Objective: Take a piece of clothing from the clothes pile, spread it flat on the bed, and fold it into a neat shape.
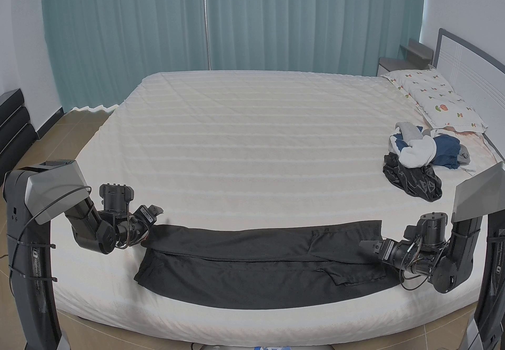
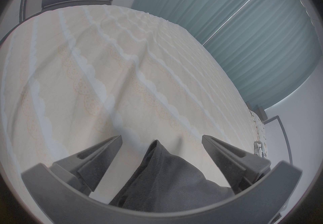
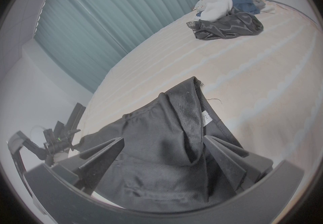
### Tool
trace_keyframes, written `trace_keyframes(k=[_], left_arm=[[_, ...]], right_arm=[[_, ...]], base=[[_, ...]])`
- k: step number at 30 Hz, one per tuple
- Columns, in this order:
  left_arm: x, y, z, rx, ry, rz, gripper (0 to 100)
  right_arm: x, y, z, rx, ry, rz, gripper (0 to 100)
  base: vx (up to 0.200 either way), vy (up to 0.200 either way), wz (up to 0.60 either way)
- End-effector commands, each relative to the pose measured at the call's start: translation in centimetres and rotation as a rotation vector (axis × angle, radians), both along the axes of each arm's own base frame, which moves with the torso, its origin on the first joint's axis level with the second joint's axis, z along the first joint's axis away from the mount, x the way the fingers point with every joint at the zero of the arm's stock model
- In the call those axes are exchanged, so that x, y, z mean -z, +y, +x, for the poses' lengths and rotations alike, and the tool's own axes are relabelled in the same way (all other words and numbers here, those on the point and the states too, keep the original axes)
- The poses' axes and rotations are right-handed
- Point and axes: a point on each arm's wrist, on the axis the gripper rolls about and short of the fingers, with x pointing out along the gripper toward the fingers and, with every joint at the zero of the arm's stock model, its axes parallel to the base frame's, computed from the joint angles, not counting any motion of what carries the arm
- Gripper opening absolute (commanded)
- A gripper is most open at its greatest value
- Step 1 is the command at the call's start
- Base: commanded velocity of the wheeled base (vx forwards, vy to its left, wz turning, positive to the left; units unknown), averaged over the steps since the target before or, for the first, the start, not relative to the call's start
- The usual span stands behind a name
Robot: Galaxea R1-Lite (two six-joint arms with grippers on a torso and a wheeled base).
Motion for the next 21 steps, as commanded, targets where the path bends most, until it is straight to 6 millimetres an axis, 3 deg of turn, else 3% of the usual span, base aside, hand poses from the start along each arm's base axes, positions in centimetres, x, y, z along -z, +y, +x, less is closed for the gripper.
trace_keyframes(k=[1,9,13,21], left_arm=[[0.1,0.0,0.0,0.000,0.003,-0.001,100],[0.1,0.0,0.0,0.000,0.003,-0.001,100],[0.1,0.0,0.0,0.000,0.003,-0.001,100],[0.1,0.0,0.0,-0.001,0.003,-0.002,100]], right_arm=[[-2.0,0.1,-1.2,0.019,-0.022,0.038,100],[-1.1,-0.1,-2.1,0.075,0.038,0.032,100],[-2.7,1.6,-3.8,0.142,0.070,0.163,100],[-2.4,3.2,-5.9,0.181,0.192,0.298,100]], base=[[0.000,0.000,0.00],[0.000,0.000,0.00],[0.000,0.000,0.00],[0.000,0.000,0.00]])
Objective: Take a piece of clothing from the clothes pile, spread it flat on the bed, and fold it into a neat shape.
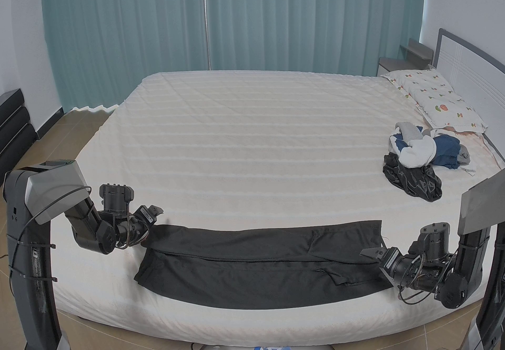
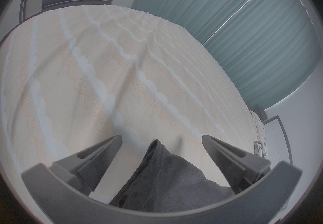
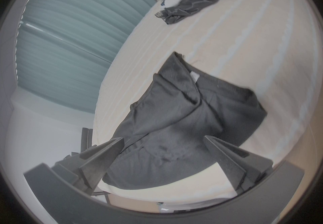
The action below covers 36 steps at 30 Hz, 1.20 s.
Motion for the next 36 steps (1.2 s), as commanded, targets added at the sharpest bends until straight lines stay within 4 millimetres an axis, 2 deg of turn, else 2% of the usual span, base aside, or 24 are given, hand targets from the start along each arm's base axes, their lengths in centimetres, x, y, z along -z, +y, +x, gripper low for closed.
trace_keyframes(k=[1,7,13,22,28,30,34,36], left_arm=[[0.0,0.0,0.0,-0.001,0.001,-0.001,100],[0.0,0.0,0.0,-0.001,0.001,-0.001,100],[0.0,0.0,0.0,-0.002,0.001,0.000,100],[0.1,0.0,0.0,-0.002,0.003,0.000,100],[0.1,0.0,0.0,-0.002,0.003,0.000,100],[0.1,0.0,0.0,-0.002,0.003,0.000,100],[0.1,0.0,0.0,-0.002,0.003,0.000,100],[0.1,0.0,0.0,-0.002,0.003,0.000,100]], right_arm=[[-0.5,1.0,-1.2,-0.015,0.020,0.038,100],[1.0,1.7,-1.7,-0.013,0.088,0.053,100],[3.2,3.0,-1.7,0.016,0.089,-0.014,100],[2.8,3.2,-1.4,0.029,0.059,-0.013,100],[-0.2,2.9,-2.1,0.024,-0.027,0.027,100],[-0.6,2.9,-2.1,0.026,-0.043,0.034,100],[0.1,3.0,-1.8,0.016,-0.024,0.031,100],[1.6,3.2,-1.4,0.013,0.017,0.010,100]], base=[[0.000,0.000,0.00],[0.000,0.000,0.00],[0.000,0.000,0.00],[0.000,0.000,0.00],[0.000,0.000,0.00],[0.000,0.000,0.00],[0.000,0.000,0.00],[0.000,0.000,0.00]])
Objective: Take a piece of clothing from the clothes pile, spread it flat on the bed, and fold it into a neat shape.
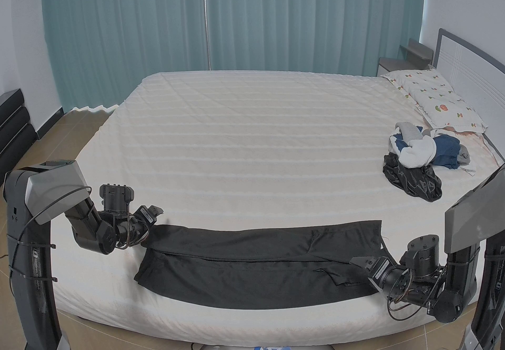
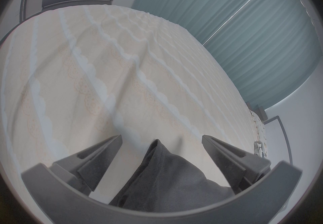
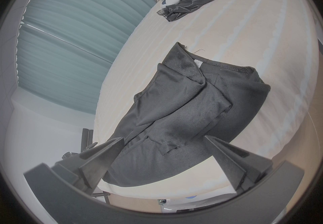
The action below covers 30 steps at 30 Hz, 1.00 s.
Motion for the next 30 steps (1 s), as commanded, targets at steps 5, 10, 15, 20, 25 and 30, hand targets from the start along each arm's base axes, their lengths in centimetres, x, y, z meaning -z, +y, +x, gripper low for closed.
trace_keyframes(k=[5,10,15,20,25,30], left_arm=[[0.1,0.0,0.0,-0.001,0.001,-0.001,100],[0.1,0.0,0.0,-0.001,0.001,-0.001,100],[0.1,0.0,0.0,-0.001,0.001,-0.001,100],[0.1,0.0,0.0,-0.001,0.001,-0.001,100],[0.0,0.0,0.0,-0.001,0.000,-0.001,100],[0.1,0.0,0.0,0.000,0.001,0.001,100]], right_arm=[[2.7,0.5,1.1,-0.003,0.050,-0.031,100],[2.5,0.6,1.7,0.006,0.021,-0.020,100],[2.5,0.5,2.4,0.022,0.002,-0.011,100],[2.7,0.5,2.5,0.022,0.006,-0.013,0],[2.5,0.4,1.9,0.018,0.017,-0.022,0],[2.7,0.5,1.5,0.027,0.028,-0.044,0]], base=[[0.000,0.000,0.00],[0.000,0.000,0.00],[0.000,0.000,0.00],[0.000,0.000,0.00],[0.000,0.000,0.00],[0.000,0.000,0.00]])
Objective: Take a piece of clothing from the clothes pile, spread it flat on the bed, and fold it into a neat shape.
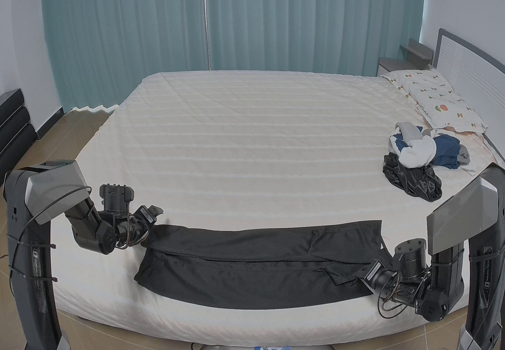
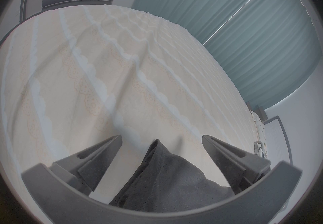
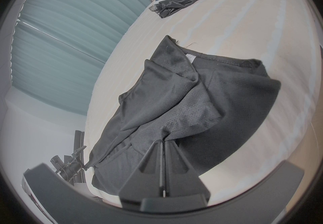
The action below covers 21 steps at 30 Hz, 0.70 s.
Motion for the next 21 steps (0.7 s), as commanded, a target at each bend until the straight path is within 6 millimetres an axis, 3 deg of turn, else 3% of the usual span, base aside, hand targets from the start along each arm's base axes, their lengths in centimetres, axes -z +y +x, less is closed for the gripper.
trace_keyframes(k=[1,13,21], left_arm=[[0.0,0.0,0.0,0.001,0.000,0.001,100],[0.1,0.0,0.0,0.001,0.001,0.001,100],[0.1,0.0,0.0,0.001,0.001,0.001,100]], right_arm=[[0.0,0.2,-0.3,-0.002,-0.004,-0.008,0],[-2.2,0.0,-2.3,-0.031,-0.021,-0.003,0],[-1.9,0.0,-3.4,-0.055,0.023,-0.027,0]], base=[[0.000,0.000,0.00],[0.000,0.000,0.00],[0.000,0.000,0.00]])
